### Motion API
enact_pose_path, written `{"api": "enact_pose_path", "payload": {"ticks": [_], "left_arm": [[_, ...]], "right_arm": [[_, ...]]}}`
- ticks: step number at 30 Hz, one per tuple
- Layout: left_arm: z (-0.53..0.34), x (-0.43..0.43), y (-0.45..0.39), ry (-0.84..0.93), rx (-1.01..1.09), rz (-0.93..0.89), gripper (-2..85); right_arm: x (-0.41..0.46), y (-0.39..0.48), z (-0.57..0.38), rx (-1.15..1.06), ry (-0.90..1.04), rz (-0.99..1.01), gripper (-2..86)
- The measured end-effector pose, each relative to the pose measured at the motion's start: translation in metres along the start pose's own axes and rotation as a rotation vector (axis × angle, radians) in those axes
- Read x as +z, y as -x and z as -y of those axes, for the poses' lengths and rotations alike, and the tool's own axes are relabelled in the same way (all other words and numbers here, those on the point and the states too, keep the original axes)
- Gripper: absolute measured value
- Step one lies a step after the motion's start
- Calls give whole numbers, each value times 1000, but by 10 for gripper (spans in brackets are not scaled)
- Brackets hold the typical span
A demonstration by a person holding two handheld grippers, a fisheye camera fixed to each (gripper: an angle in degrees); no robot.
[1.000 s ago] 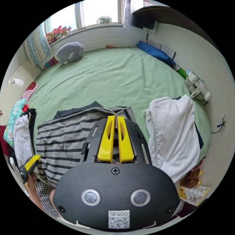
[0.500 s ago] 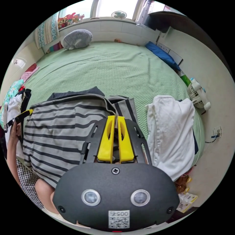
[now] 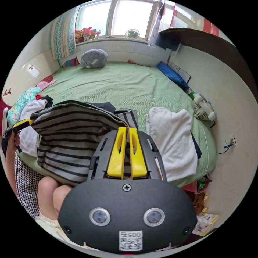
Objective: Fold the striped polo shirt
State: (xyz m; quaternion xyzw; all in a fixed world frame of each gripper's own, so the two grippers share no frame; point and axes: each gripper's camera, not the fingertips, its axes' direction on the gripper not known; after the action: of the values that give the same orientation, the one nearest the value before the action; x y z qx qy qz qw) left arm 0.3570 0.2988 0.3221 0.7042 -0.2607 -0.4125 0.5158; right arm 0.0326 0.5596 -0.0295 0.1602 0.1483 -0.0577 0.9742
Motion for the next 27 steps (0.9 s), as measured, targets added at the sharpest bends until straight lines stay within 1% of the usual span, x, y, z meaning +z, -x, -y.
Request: {"api": "enact_pose_path", "payload": {"ticks": [2, 7, 10, 15, 18, 21, 23, 27], "left_arm": [[-19, -18, -14, 4, 32, 20, 27], [-48, -35, -27, 27, 19, 71, 18], [-70, -50, -35, 19, 11, 10, 14], [-116, -82, -57, 30, 74, -13, 11], [-146, -106, -70, 34, 114, -66, 10], [-174, -132, -81, 23, 128, -110, 10], [-195, -149, -88, 19, 128, -151, 10], [-219, -176, -96, 7, 117, -197, 9]], "right_arm": [[-28, -13, -29, 21, -29, 25, -13], [-61, -29, -83, 53, -44, 63, -13], [-78, -32, -117, 60, -51, 95, -13], [-113, -36, -172, 48, -83, 123, -13], [-135, -44, -203, 78, -98, 161, -13], [-151, -53, -230, 118, -76, 188, -13], [-162, -55, -246, 110, -19, 167, -13], [-183, -57, -265, 130, -11, 140, -13]]}}
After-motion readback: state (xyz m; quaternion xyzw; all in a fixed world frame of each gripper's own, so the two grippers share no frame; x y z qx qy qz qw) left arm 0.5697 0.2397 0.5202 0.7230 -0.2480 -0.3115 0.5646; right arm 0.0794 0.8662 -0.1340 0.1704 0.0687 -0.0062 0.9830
